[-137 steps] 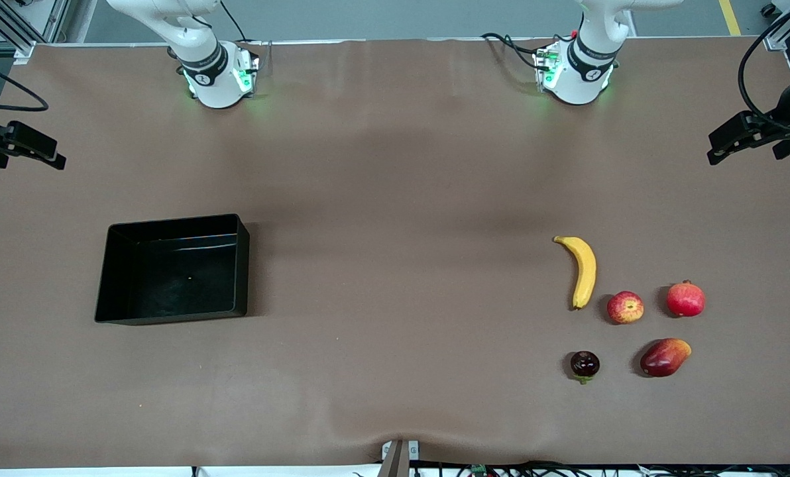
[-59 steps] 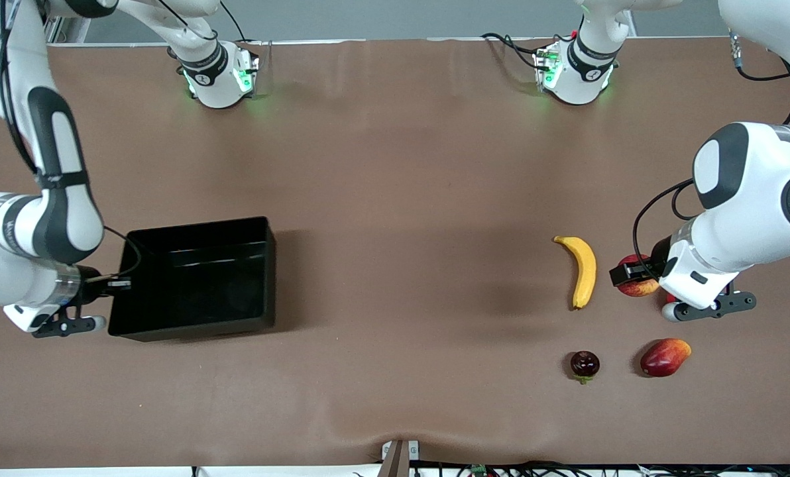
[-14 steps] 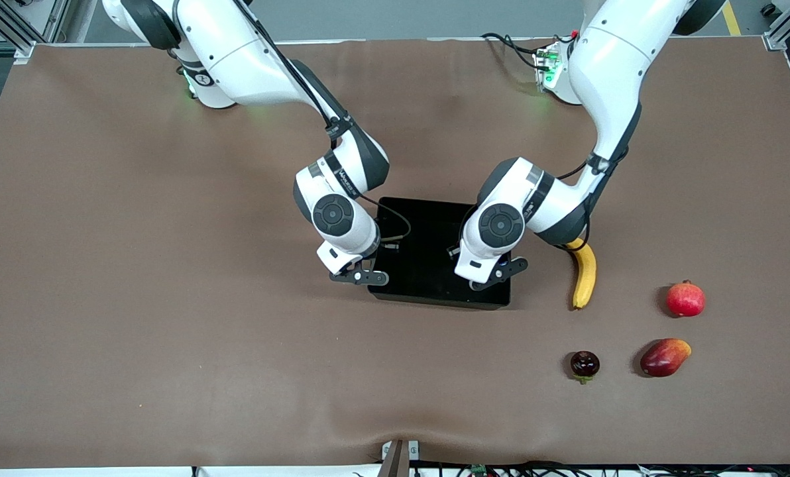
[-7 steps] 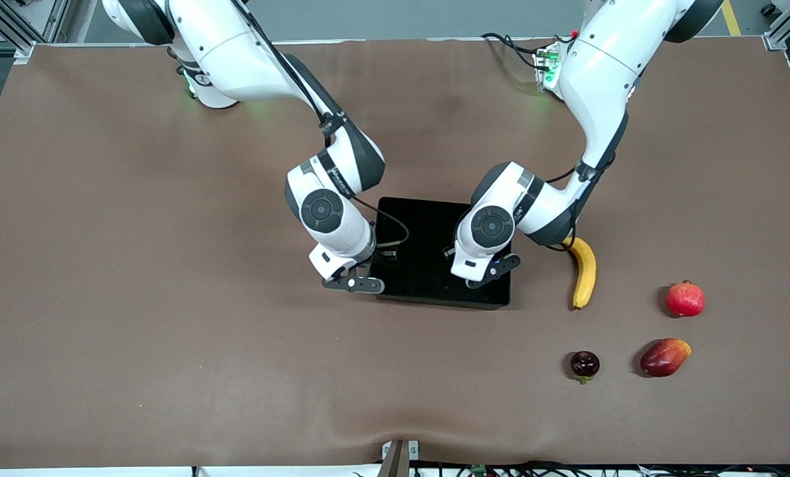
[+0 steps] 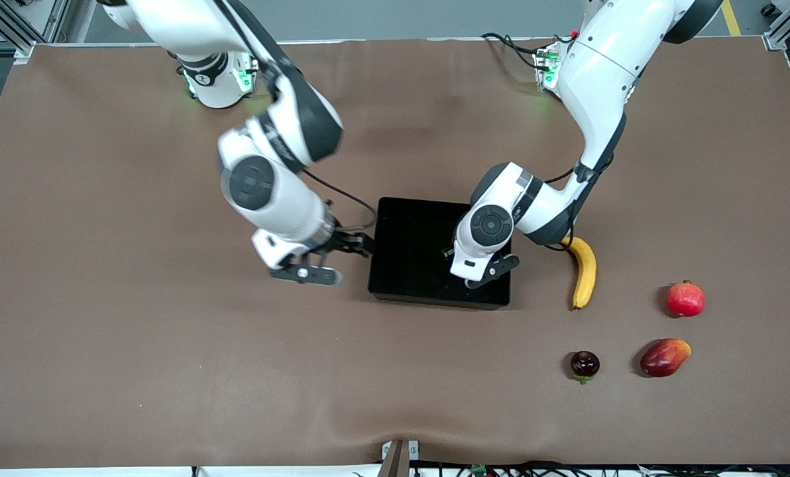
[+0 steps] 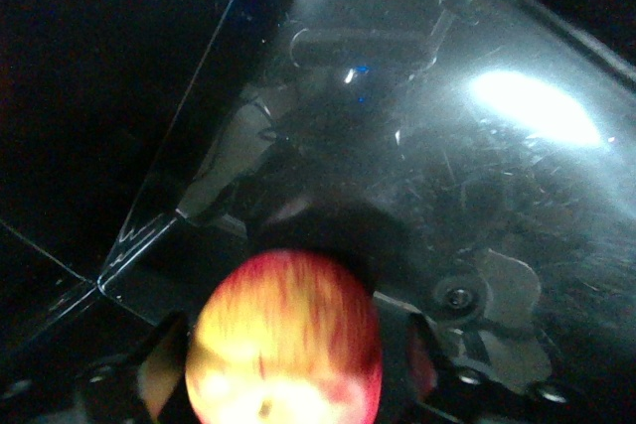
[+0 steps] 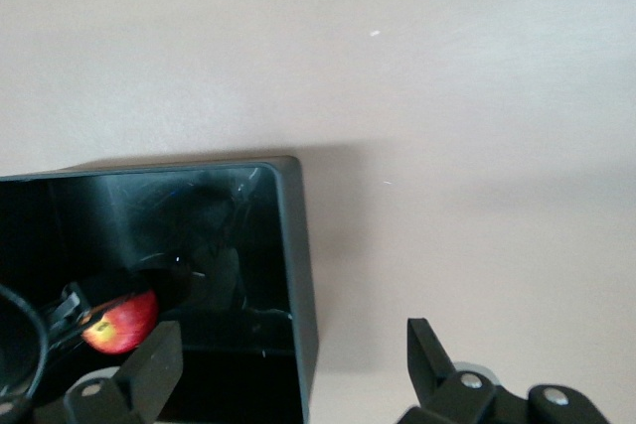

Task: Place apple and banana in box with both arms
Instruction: 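Release the apple into the box while the right gripper withdraws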

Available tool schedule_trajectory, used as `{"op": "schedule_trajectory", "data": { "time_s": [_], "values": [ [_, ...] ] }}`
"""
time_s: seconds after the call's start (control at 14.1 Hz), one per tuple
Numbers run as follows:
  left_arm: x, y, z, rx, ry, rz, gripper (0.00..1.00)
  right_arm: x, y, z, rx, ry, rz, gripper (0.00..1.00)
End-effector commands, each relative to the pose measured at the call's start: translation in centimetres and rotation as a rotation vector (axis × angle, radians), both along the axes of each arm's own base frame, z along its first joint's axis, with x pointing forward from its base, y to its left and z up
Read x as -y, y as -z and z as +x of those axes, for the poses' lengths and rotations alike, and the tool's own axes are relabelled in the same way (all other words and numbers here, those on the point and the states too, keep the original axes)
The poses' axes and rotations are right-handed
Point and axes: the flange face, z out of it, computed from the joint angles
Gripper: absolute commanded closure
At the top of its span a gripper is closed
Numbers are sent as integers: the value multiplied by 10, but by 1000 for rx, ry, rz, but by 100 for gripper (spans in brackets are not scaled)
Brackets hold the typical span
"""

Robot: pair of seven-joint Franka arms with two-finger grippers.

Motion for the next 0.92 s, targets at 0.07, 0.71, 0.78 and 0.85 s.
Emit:
{"op": "schedule_trajectory", "data": {
  "time_s": [0.07, 0.71, 0.78, 0.85],
  "values": [
    [-18, -88, 20, 99, -17, 4, 0, 81, -71, -2, -46, 72, 23, 0],
    [-246, -155, 87, 56, 143, 6, 0, 261, -166, -19, -50, 38, -52, 0],
    [-270, -144, 88, 58, 158, 15, 0, 275, -173, -22, -35, 7, -57, 0],
    [-287, -127, 83, 64, 169, 16, 0, 296, -176, -24, -30, -24, -67, 0]
  ]
}}
